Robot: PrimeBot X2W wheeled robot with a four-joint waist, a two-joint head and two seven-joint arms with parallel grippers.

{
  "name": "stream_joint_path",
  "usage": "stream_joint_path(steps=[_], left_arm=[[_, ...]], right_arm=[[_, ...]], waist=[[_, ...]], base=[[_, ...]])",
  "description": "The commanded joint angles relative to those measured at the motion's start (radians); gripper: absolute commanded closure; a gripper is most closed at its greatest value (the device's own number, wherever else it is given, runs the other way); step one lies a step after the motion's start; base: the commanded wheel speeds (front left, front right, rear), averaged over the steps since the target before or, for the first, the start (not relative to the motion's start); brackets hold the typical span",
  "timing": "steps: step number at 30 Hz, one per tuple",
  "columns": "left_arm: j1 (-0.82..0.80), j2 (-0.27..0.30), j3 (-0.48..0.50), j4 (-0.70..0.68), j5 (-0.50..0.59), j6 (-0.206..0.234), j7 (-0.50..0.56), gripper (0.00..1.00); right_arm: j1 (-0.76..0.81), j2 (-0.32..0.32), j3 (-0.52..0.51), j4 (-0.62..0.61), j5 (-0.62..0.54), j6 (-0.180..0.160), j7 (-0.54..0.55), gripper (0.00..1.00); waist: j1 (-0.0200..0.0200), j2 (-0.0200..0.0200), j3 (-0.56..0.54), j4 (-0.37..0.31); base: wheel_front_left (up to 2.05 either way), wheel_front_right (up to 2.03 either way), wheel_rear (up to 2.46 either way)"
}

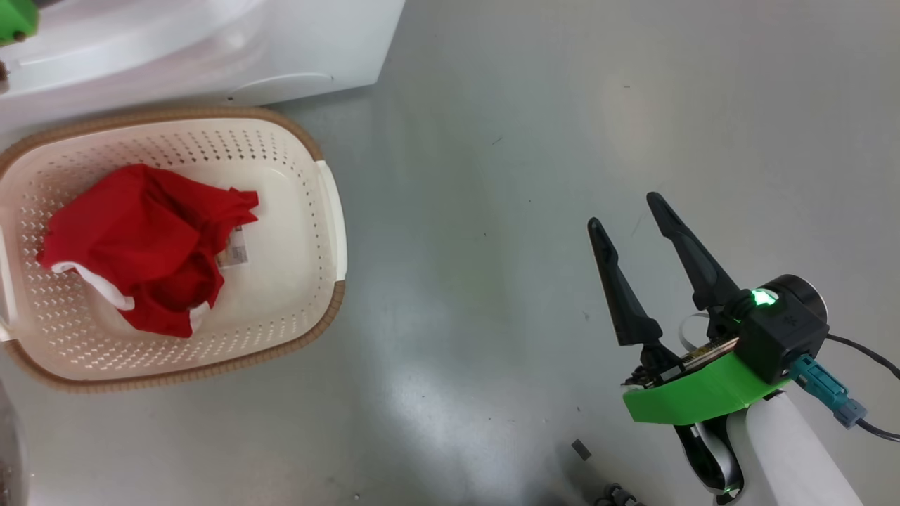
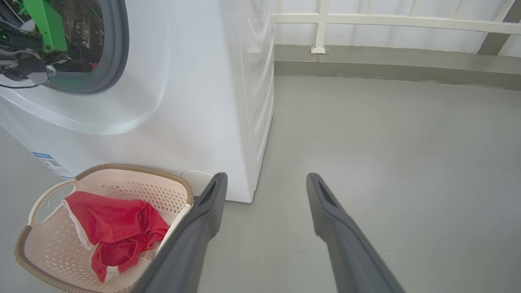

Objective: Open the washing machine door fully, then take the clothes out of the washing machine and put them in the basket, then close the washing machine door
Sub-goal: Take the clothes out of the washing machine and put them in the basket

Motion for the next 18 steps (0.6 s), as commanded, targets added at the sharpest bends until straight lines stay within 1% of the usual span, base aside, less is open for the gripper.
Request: stream_joint_path(steps=[1,2,3,4,5,6,9,18], left_arm=[[-0.014,0.050,0.007,-0.009,-0.004,0.001,0.009,0.00],[-0.014,0.051,0.008,-0.005,-0.006,-0.001,0.010,0.00],[-0.014,0.051,0.008,-0.001,-0.009,-0.003,0.010,0.14],[-0.015,0.050,0.006,0.001,-0.010,-0.010,0.008,0.52],[-0.016,0.048,0.009,0.002,-0.017,-0.016,0.002,0.69],[-0.016,0.047,0.008,0.004,-0.019,-0.022,0.001,1.00],[-0.019,0.046,0.003,0.009,-0.022,-0.034,-0.008,1.00],[-0.019,0.043,-0.017,-0.028,-0.016,-0.067,-0.154,1.00]], right_arm=[[0.010,-0.007,0.021,-0.018,0.008,0.006,-0.006,0.00],[0.010,-0.007,0.022,-0.018,0.008,0.006,-0.006,0.00],[0.009,-0.007,0.024,-0.019,0.009,0.006,-0.006,0.00],[0.008,-0.007,0.024,-0.019,0.010,0.006,-0.006,0.00],[0.006,-0.007,0.024,-0.019,0.011,0.006,-0.006,0.00],[0.005,-0.007,0.024,-0.018,0.011,0.006,-0.006,0.00],[0.003,-0.007,0.022,-0.018,0.013,0.006,-0.006,0.00],[-0.005,-0.007,0.014,-0.016,0.017,0.006,-0.006,0.00]], waist=[[-0.0001,0.0000,0.001,-0.003],[-0.0001,0.0000,0.002,-0.005],[-0.0001,0.0000,0.004,-0.006],[-0.0001,0.0000,0.005,-0.007],[-0.0001,0.0000,0.007,-0.008],[-0.0001,0.0000,0.009,-0.008],[-0.0001,0.0000,0.013,-0.009],[-0.0001,0.0000,0.019,0.008]], base=[[0.00,0.00,0.00],[0.00,0.00,0.00],[0.00,0.00,0.00],[0.00,0.00,0.00],[0.00,0.00,0.00],[0.00,0.00,0.00],[0.00,0.00,0.00],[0.00,0.00,0.00]])
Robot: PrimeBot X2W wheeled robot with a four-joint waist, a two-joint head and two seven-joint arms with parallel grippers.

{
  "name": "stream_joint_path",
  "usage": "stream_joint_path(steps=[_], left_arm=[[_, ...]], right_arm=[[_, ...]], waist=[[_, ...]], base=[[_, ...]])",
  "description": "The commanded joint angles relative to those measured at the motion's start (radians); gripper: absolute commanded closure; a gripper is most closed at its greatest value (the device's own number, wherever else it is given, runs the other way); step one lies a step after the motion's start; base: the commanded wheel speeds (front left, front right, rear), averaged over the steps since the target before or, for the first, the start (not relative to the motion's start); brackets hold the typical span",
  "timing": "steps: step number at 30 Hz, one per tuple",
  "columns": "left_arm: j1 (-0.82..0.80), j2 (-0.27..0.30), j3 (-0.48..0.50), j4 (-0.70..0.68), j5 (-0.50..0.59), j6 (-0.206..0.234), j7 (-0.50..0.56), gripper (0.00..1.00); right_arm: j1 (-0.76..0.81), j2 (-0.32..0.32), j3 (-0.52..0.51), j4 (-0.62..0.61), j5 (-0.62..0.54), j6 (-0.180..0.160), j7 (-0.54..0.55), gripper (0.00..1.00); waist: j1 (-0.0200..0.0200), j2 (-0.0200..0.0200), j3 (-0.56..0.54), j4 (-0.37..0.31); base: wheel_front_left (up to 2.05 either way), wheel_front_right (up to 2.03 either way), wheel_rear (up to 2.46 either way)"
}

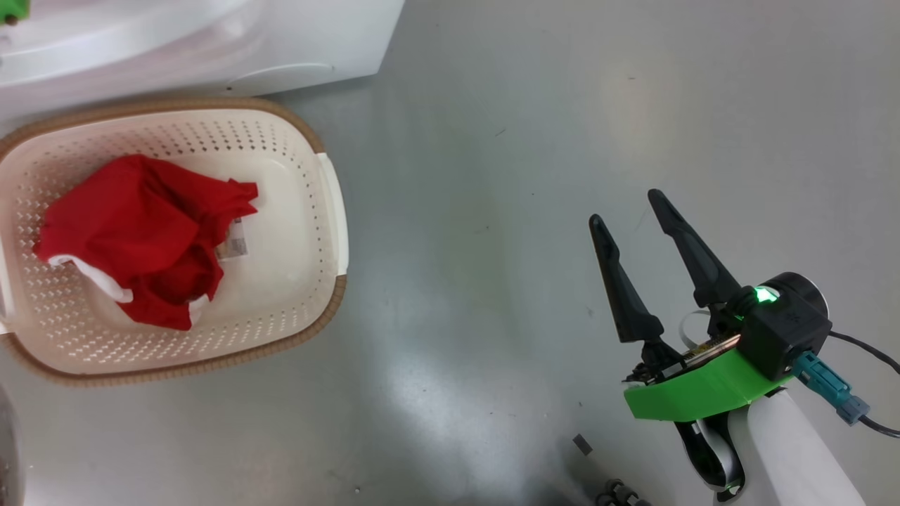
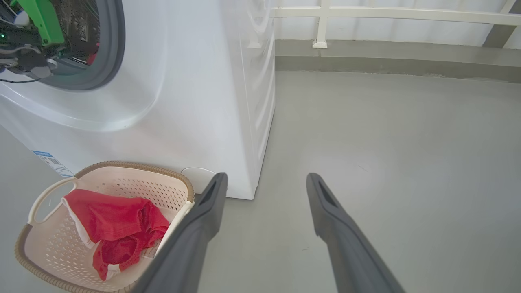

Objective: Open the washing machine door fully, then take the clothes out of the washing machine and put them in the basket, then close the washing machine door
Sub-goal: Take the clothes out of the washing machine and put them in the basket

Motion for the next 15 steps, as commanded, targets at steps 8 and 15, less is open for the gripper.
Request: stream_joint_path(steps=[8,15], left_arm=[[0.032,0.046,-0.024,-0.082,0.019,-0.030,-0.169,1.00],[0.076,0.053,-0.048,-0.132,0.037,-0.042,-0.279,1.00]], right_arm=[[-0.009,-0.007,0.008,-0.016,0.005,0.006,-0.006,0.00],[-0.013,-0.007,0.000,-0.013,-0.002,0.006,-0.006,0.00]], waist=[[0.0000,0.0000,-0.005,0.038],[0.0000,0.0000,-0.018,0.063]], base=[[0.00,0.00,0.00],[0.00,0.00,0.00]])
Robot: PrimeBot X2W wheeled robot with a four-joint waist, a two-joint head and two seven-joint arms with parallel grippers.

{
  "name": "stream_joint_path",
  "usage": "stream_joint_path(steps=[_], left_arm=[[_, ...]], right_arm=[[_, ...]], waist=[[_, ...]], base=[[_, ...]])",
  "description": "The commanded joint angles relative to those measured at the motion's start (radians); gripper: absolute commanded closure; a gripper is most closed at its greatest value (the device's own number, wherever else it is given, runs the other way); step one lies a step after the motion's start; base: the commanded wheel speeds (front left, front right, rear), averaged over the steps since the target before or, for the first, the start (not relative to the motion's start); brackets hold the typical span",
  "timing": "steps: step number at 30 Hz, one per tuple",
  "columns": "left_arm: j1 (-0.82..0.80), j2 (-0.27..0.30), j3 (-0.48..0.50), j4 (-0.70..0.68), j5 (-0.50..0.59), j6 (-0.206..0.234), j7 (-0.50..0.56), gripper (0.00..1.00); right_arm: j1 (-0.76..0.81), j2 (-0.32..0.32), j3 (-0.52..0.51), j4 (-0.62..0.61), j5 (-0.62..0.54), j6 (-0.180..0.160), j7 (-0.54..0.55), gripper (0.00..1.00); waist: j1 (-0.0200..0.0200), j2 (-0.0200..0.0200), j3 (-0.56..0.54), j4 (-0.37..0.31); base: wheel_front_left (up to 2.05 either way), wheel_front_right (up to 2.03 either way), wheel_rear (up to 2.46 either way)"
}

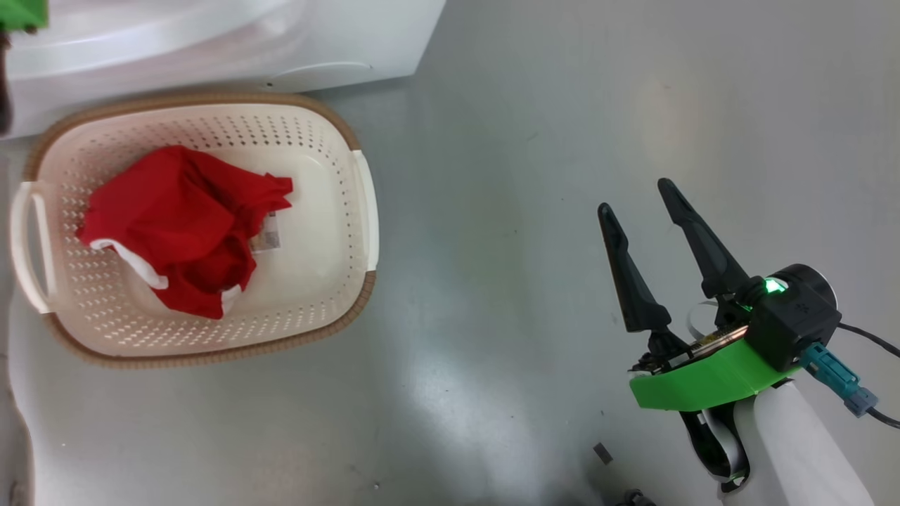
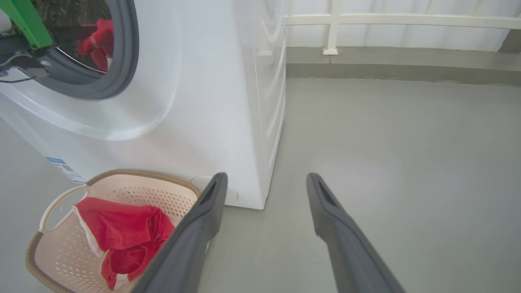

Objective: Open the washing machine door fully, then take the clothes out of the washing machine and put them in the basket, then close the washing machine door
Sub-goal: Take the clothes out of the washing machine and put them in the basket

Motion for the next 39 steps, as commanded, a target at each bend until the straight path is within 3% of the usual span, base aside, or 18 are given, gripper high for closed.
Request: stream_joint_path(steps=[1,8,12,20,39], left_arm=[[0.018,0.048,0.006,-0.035,0.010,-0.001,-0.017,1.00],[0.135,0.071,-0.005,-0.177,0.054,0.035,-0.073,1.00],[0.237,0.078,0.025,-0.342,0.072,0.069,-0.075,1.00],[0.462,0.060,0.072,-0.613,0.104,0.093,-0.076,1.00],[0.783,-0.034,0.110,-0.800,0.108,0.101,-0.076,1.00]], right_arm=[[0.004,-0.007,0.017,-0.019,-0.001,0.006,-0.006,0.00],[0.007,-0.007,0.012,-0.018,0.002,0.006,-0.006,0.00],[0.013,-0.007,0.005,-0.020,0.003,0.006,-0.006,0.00],[0.021,-0.007,-0.006,-0.018,0.001,0.006,-0.006,0.00],[0.071,-0.007,-0.034,-0.016,-0.007,0.006,-0.006,0.00]], waist=[[0.0000,-0.0001,-0.008,0.007],[0.0000,-0.0001,-0.039,0.017],[0.0000,-0.0001,-0.059,0.024],[0.0000,-0.0001,-0.104,0.038],[0.0000,-0.0001,-0.247,0.087]], base=[[0.00,0.00,0.00],[0.00,0.00,0.00],[0.00,0.00,0.00],[0.00,0.00,0.00],[0.00,0.00,0.00]])
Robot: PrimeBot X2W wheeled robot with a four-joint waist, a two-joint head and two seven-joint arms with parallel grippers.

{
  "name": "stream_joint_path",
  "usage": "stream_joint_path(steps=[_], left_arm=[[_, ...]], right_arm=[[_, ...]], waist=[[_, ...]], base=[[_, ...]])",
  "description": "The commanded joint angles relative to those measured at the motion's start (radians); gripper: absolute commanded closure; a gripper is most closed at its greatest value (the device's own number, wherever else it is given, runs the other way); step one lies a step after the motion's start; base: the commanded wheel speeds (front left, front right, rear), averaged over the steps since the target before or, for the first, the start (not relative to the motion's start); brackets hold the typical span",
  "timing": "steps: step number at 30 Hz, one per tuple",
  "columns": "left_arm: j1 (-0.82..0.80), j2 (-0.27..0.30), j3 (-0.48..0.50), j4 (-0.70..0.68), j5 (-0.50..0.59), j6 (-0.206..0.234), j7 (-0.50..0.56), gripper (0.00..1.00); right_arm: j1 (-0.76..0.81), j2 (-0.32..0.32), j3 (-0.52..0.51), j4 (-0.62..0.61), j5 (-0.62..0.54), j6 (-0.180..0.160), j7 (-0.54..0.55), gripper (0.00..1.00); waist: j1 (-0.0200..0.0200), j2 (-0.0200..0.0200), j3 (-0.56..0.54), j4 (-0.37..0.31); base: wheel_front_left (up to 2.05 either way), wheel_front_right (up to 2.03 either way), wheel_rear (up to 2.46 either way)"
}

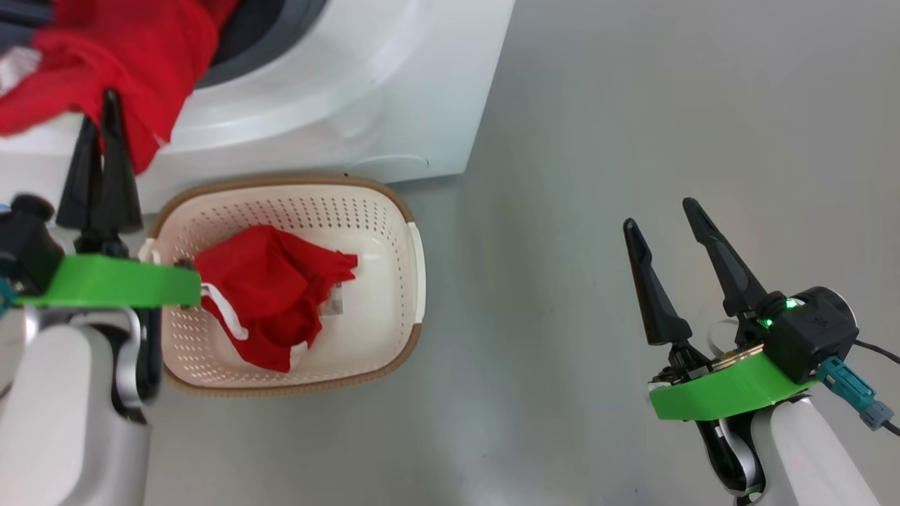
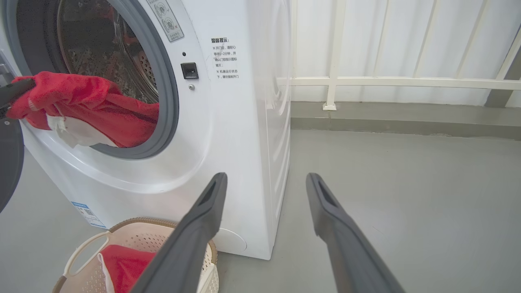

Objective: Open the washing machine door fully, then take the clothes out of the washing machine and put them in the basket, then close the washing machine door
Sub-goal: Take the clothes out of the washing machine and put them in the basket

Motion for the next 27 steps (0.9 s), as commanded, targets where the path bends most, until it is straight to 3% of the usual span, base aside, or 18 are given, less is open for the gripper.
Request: stream_joint_path(steps=[1,27], left_arm=[[0.028,0.027,0.036,-0.040,0.008,0.008,-0.005,1.00],[0.298,-0.092,0.020,-0.164,0.022,0.001,-0.005,1.00]], right_arm=[[0.022,-0.001,0.014,-0.020,-0.006,0.006,-0.006,0.00],[0.066,-0.001,-0.013,-0.028,-0.005,0.006,-0.006,0.00]], waist=[[0.0000,-0.0001,-0.025,0.011],[0.0000,-0.0001,-0.146,0.048]], base=[[0.00,0.00,0.00],[0.00,0.00,0.00]])
